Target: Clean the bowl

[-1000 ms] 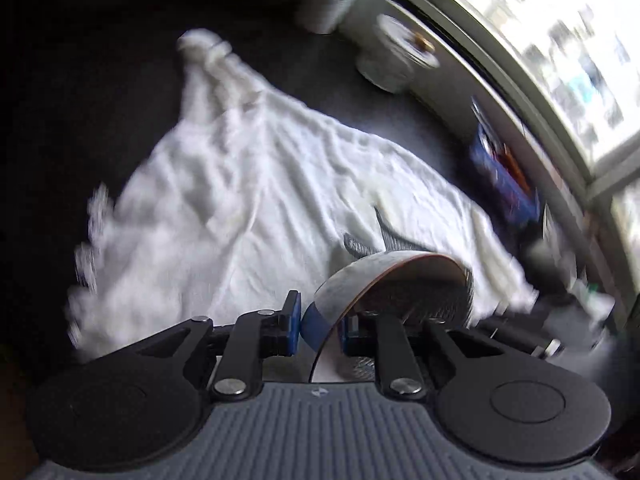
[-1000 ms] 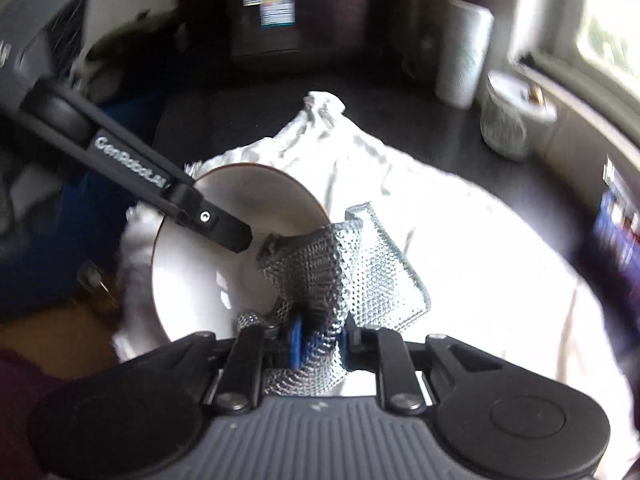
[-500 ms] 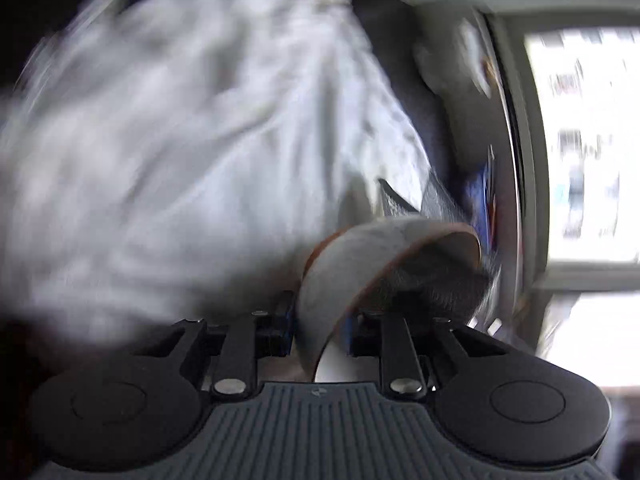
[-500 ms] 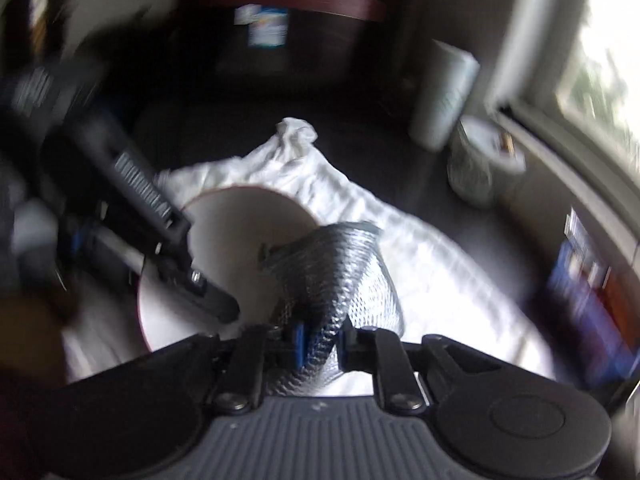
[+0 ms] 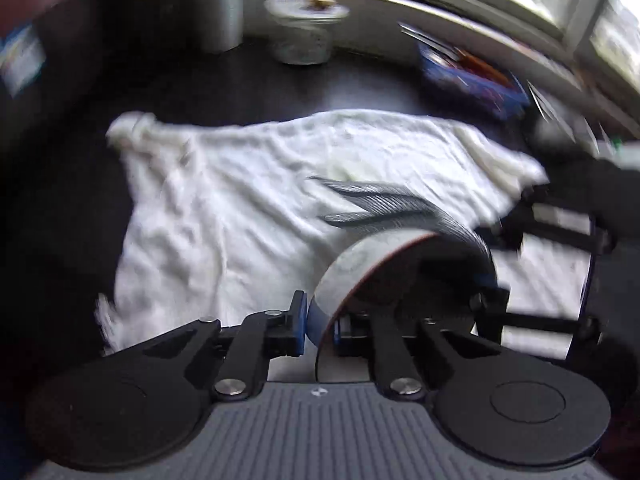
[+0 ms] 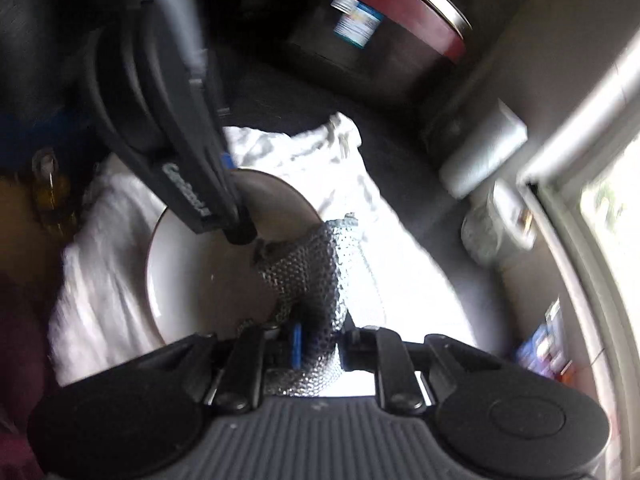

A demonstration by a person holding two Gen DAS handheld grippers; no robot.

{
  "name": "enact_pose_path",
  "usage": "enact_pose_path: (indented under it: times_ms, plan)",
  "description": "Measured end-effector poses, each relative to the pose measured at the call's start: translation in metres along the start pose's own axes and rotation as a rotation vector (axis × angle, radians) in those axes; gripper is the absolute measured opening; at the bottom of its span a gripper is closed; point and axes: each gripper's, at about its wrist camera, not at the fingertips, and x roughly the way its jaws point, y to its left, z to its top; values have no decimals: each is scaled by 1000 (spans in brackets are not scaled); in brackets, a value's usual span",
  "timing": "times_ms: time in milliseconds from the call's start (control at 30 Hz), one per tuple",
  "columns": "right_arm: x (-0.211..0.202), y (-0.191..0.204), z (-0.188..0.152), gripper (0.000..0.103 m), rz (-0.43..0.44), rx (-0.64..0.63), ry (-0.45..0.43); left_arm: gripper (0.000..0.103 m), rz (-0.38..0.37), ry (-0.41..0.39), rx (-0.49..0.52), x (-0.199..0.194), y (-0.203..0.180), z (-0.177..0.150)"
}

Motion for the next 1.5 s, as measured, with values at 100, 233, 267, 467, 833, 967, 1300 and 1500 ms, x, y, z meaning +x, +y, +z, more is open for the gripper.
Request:
enact_pose_path:
  times_ms: [100, 233, 267, 467, 833, 967, 1300, 1500]
  plan:
    - [-1, -4, -3, 18, 46, 120, 5, 12, -44, 11, -170, 4, 21, -5]
    - [3, -16, -11, 18, 140, 321, 15, 13, -123, 18, -357, 12, 44, -16]
    - [4, -20, -14, 18, 170, 378, 17, 14, -150, 25, -414, 15, 51, -20]
    - [10, -36, -27, 18, 256, 616, 8, 13, -399, 108, -796, 44, 80, -50]
    - [-7, -10, -8, 19, 5, 261, -5, 13, -192, 76, -348, 30, 33, -14]
    - [-15, 5, -1, 15, -53, 91, -21, 14, -46, 11, -76, 7, 9, 3]
    - [-9, 13, 0, 17, -33, -11, -14, 11, -86, 10, -206, 3, 30, -2]
    - [2, -7, -9, 18, 108, 268, 19, 11, -203, 86, -493, 18, 61, -31]
